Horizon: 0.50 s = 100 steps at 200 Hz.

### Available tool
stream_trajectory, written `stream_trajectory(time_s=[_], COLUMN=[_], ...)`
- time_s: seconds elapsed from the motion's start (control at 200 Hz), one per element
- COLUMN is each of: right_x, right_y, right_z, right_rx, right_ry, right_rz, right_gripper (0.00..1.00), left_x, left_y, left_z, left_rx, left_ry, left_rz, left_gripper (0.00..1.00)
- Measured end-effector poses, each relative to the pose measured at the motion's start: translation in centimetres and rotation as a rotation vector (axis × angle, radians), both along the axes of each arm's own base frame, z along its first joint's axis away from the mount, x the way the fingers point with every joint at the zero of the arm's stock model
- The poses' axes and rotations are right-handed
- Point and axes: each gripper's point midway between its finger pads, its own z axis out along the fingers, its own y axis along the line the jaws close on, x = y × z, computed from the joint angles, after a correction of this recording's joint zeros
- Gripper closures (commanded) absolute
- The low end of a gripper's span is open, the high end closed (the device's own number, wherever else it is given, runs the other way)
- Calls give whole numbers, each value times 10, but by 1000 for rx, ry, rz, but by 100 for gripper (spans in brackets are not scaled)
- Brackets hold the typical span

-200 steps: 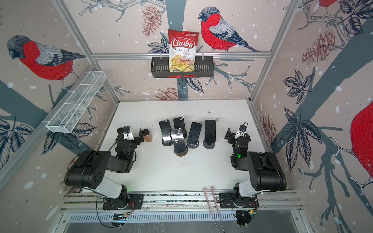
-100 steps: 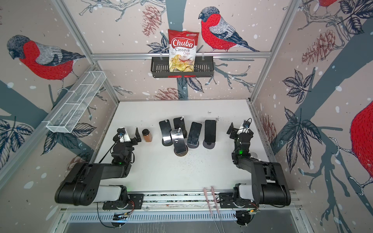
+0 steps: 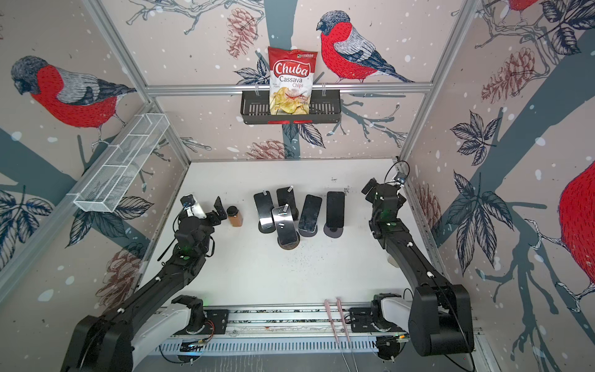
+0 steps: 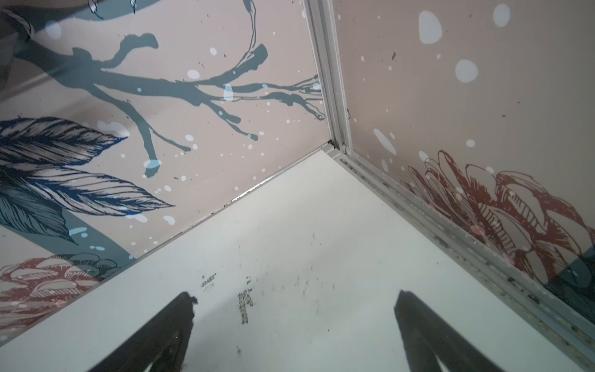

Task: Remove the phone from the phone stand
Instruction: 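Reach right gripper to the black phone on grey stand while left gripper nears phones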

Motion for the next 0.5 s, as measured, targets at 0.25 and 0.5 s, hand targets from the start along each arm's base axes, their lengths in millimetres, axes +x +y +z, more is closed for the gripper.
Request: stream_trajectory(time_s=[0.25,0.5], right_x=[-15,-33], right_y=[54,92], right_z=[-19,-32], right_rx=[1,-5], right_ry=[154,248], right_rz=[175,325], right_gripper=[1,1], left_x=[-24,-56], left_y=[-62,-98], left_z=[-29,-25], left_rx=[-129,-224], left_ry=[216,231], left_rz=[-188,-320], left_gripper=[1,1])
